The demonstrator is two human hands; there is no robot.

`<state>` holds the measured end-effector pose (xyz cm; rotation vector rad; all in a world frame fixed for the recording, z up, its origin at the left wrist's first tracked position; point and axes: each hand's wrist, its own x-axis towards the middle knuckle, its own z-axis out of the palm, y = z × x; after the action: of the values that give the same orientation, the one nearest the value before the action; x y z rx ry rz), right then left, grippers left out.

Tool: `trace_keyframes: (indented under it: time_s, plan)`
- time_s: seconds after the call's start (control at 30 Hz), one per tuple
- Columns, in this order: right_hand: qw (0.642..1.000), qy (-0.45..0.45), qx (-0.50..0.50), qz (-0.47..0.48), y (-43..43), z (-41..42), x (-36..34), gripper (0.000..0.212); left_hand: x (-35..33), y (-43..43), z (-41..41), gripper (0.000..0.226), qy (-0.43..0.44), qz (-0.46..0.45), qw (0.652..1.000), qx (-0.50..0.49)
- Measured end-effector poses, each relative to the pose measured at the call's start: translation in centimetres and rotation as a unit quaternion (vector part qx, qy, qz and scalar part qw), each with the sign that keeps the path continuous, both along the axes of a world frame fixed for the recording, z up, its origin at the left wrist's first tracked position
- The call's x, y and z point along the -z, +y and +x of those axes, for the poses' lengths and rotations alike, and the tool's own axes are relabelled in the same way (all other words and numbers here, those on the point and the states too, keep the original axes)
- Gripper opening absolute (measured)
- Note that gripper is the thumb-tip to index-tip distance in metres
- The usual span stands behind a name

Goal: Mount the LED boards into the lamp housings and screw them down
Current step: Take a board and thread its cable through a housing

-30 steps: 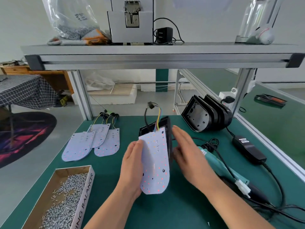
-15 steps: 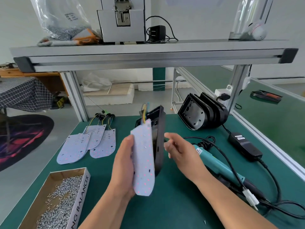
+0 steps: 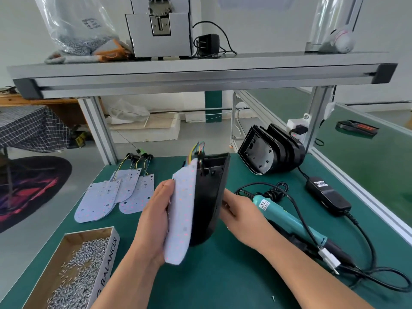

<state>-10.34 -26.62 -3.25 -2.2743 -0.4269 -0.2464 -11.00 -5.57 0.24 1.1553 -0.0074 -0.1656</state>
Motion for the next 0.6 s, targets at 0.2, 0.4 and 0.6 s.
trace_keyframes:
  time_s: [0.2,0.4,0.6]
  plan:
    - [0.995,0.034,0.023,0.095,1.0,-0.8,-0.6,0.019,0.1,0.6,-0.2,0.031,-0.007,0.069,0.997,0.036]
    - [0.981,0.066,0.051,0.173,0.8,-0.5,-0.5,0.021,0.5,0.0,-0.5,0.031,-0.058,0.043,0.997,0.028]
    - [0.983,0.105,0.053,0.142,0.1,-0.2,-0.8,0.022,1.1,-0.9,-0.7,0.032,-0.037,-0.006,0.999,0.012]
